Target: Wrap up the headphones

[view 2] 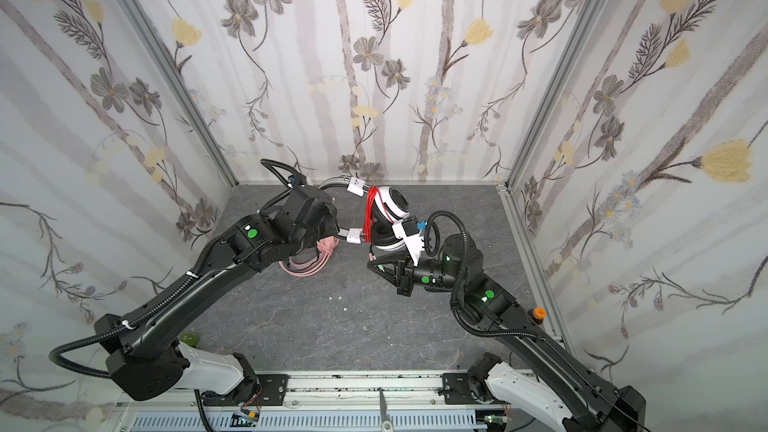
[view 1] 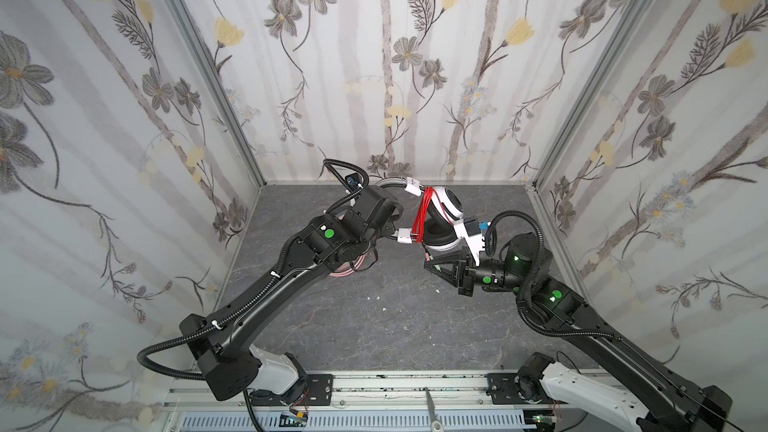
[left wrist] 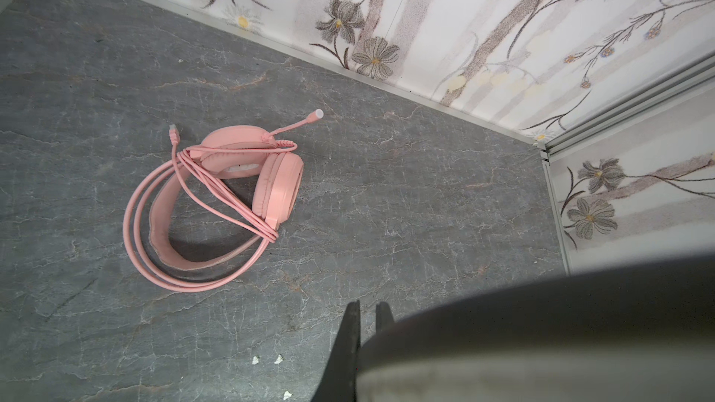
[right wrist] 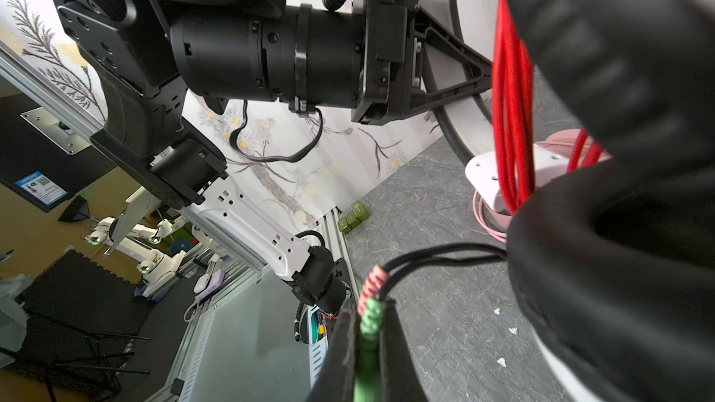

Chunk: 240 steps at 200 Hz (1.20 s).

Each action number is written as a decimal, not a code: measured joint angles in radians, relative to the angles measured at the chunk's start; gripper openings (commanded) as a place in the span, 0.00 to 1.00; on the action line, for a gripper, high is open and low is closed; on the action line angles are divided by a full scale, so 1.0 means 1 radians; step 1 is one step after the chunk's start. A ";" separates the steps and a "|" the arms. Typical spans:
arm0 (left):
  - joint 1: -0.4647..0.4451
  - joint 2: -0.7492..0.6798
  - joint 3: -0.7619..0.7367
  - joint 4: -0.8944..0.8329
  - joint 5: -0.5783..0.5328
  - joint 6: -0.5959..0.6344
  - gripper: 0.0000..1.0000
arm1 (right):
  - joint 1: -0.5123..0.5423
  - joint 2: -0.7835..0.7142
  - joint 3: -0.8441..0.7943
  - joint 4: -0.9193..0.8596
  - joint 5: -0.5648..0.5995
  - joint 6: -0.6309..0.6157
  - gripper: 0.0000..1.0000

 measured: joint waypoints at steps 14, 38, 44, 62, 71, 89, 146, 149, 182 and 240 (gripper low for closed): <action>-0.018 0.009 0.006 -0.013 -0.033 0.018 0.00 | 0.000 0.005 0.010 -0.004 0.005 0.000 0.00; -0.047 0.024 0.010 -0.027 -0.089 0.043 0.00 | 0.001 0.008 0.024 -0.036 0.034 0.000 0.00; -0.055 0.029 0.010 -0.031 -0.101 0.045 0.00 | 0.001 0.008 0.027 -0.042 0.043 -0.001 0.01; -0.075 0.040 0.000 -0.032 -0.122 0.046 0.00 | 0.000 0.002 0.031 -0.061 0.085 -0.007 0.01; -0.081 0.045 -0.011 -0.032 -0.123 0.037 0.00 | 0.000 -0.002 0.031 -0.077 0.109 -0.008 0.01; -0.084 0.060 -0.031 -0.040 -0.116 -0.005 0.00 | -0.003 -0.003 0.029 -0.106 0.153 -0.013 0.04; -0.084 0.131 -0.068 -0.095 -0.048 -0.151 0.00 | -0.071 0.000 -0.056 -0.128 0.215 -0.013 0.03; -0.084 0.135 -0.071 -0.096 -0.042 -0.158 0.00 | -0.075 0.002 -0.060 -0.127 0.215 -0.013 0.03; -0.084 0.190 -0.099 -0.096 0.033 -0.225 0.00 | -0.119 0.037 -0.116 -0.112 0.190 -0.006 0.03; -0.084 0.303 -0.123 -0.070 0.189 -0.315 0.00 | -0.173 0.086 -0.189 -0.109 0.182 0.004 0.03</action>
